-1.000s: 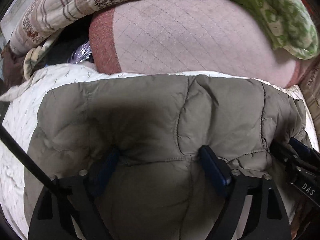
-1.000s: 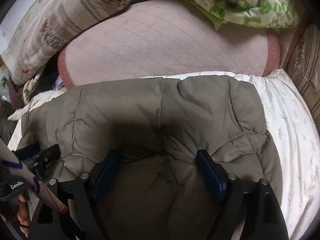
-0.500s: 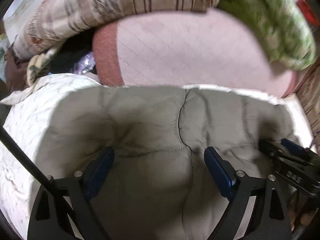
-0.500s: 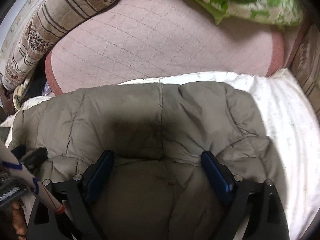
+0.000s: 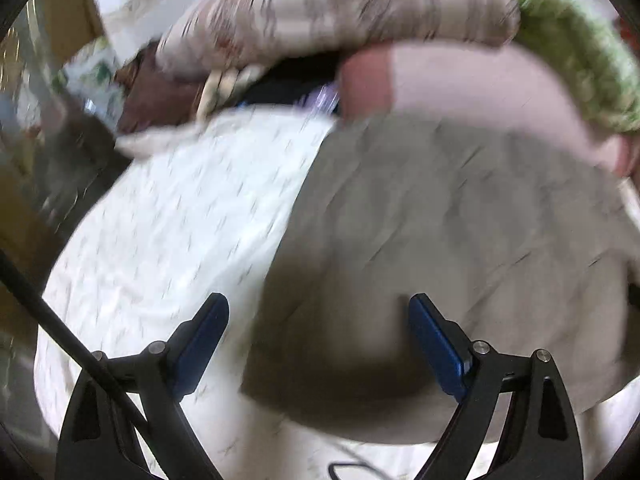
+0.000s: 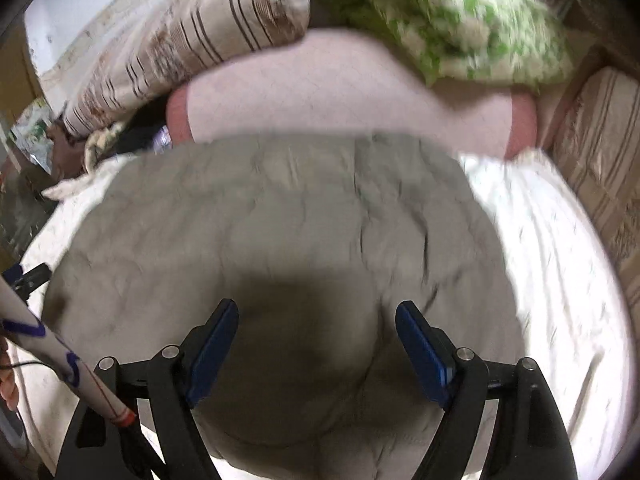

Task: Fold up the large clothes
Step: 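Release the jacket and pull both tools back from it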

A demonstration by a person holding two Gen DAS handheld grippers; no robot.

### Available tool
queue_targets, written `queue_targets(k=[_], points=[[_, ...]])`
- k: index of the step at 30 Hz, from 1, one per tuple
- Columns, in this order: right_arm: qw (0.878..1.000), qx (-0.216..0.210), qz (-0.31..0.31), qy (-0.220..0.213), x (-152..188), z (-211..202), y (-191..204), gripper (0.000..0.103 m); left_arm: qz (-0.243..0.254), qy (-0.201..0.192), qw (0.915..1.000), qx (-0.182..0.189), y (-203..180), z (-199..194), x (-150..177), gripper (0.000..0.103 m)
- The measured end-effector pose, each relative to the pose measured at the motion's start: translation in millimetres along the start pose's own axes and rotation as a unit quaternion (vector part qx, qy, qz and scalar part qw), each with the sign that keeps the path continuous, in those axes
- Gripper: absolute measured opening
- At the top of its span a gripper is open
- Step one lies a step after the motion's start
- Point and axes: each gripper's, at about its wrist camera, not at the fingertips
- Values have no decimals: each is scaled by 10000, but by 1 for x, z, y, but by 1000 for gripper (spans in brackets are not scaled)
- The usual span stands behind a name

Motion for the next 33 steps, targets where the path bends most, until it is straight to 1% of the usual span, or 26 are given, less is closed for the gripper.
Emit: queue_targets(k=[2,5,7,10,12,14,16,17,18,19,21,24,28,30,33], points=[[9999,95,57,14,7,13,-3,86,-94,276,9996,37,6,15,11,92],[9995,254,52,151,-1,15,1,87,-383,387,9984,182,17,10,11,91],[9996,222,97,176,-5,5,2,87,-414,278,9983,292,21,-5,10,91],[9999,129,76,-48,-1,-25,8,87,-436,34,9986,302,28,-29,16,91],[9996,73,125,-223,12,-46,7,87,-523,48,9983,270,34,-37,27,91],[9994,30,268,-210,26,-50,2,87,-650,245,9973,251,39,-32,39,91],[9991,145,389,96,39,-38,-6,87,-805,631,9944,262,46,-18,55,91],[9990,142,403,152,42,-33,-9,87,-833,738,9934,280,48,-16,60,91],[9991,119,372,158,44,-33,-10,87,-862,765,9928,312,52,-18,65,89],[9992,151,341,133,44,-36,-8,87,-848,706,9934,310,52,-24,67,89],[9993,181,322,41,43,-51,-5,87,-778,454,9955,287,54,-47,71,89],[9988,-60,473,-111,51,-79,-6,87,-800,74,9964,275,59,-87,77,89],[9975,-228,657,-95,77,-106,-9,87,-871,-347,9954,214,63,-141,88,89],[9966,-317,761,-65,96,-119,-11,87,-956,-484,9940,212,66,-164,94,89],[9968,-312,730,-24,124,-135,-10,87,-1149,-634,9912,150,71,-199,112,89]])
Point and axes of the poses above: each gripper's, at about its wrist camera, not at the fingertips, and z roughly the way its jaws point, y to its left, x to its underside, and after that the axes turned 7 degrees about -y, right-handed
